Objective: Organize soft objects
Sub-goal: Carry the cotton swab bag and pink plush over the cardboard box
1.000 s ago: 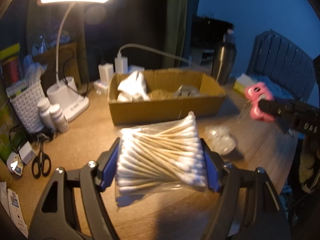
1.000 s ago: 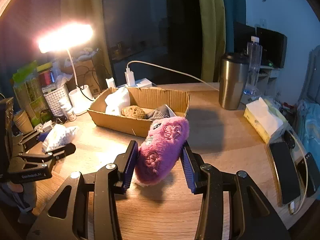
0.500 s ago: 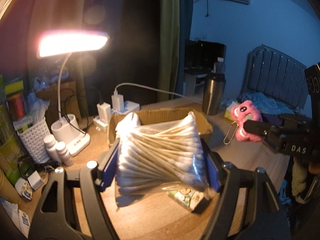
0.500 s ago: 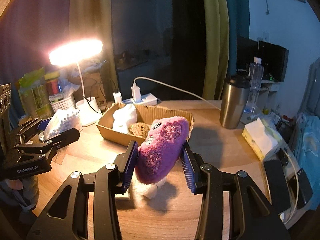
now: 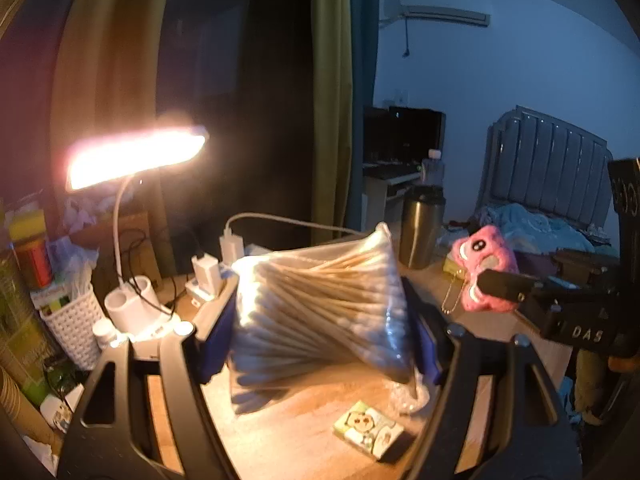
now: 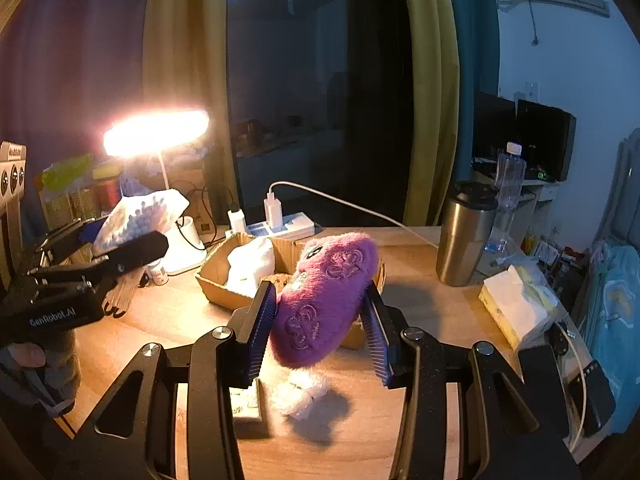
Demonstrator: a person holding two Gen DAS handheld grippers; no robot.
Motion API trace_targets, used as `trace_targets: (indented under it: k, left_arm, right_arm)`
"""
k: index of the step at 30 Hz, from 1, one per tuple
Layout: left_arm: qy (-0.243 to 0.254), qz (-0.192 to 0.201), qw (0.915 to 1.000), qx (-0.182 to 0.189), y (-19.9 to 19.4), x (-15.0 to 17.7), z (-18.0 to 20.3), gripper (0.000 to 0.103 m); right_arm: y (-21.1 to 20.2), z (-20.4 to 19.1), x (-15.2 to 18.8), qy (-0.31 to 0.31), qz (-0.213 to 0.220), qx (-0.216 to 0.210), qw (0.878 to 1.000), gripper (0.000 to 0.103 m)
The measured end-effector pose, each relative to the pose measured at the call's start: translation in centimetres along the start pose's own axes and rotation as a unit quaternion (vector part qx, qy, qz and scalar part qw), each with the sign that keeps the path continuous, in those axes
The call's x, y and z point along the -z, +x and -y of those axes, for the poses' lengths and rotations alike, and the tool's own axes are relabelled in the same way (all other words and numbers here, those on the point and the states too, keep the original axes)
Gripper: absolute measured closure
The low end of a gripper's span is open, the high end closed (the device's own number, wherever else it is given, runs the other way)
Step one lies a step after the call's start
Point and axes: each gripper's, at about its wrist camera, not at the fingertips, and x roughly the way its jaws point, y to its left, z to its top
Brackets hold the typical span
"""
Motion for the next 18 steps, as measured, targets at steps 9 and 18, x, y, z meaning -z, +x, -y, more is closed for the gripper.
trace_targets:
  k: [9, 18]
  left_arm:
    - [0.001, 0.037, 0.9987, -0.033, 0.7, -1.8, -0.3, 0.03]
    - [-0.01, 0.061, 0.9978, -0.026, 2.0, -3.1, -0.7, 0.03]
  right_arm:
    - [0.4, 0.9, -1.4, -0.004, 0.02, 0.001, 1.0, 0.058]
    - [1.6, 1.5, -2.3, -0.008, 0.028, 0.0, 1.0, 0.058]
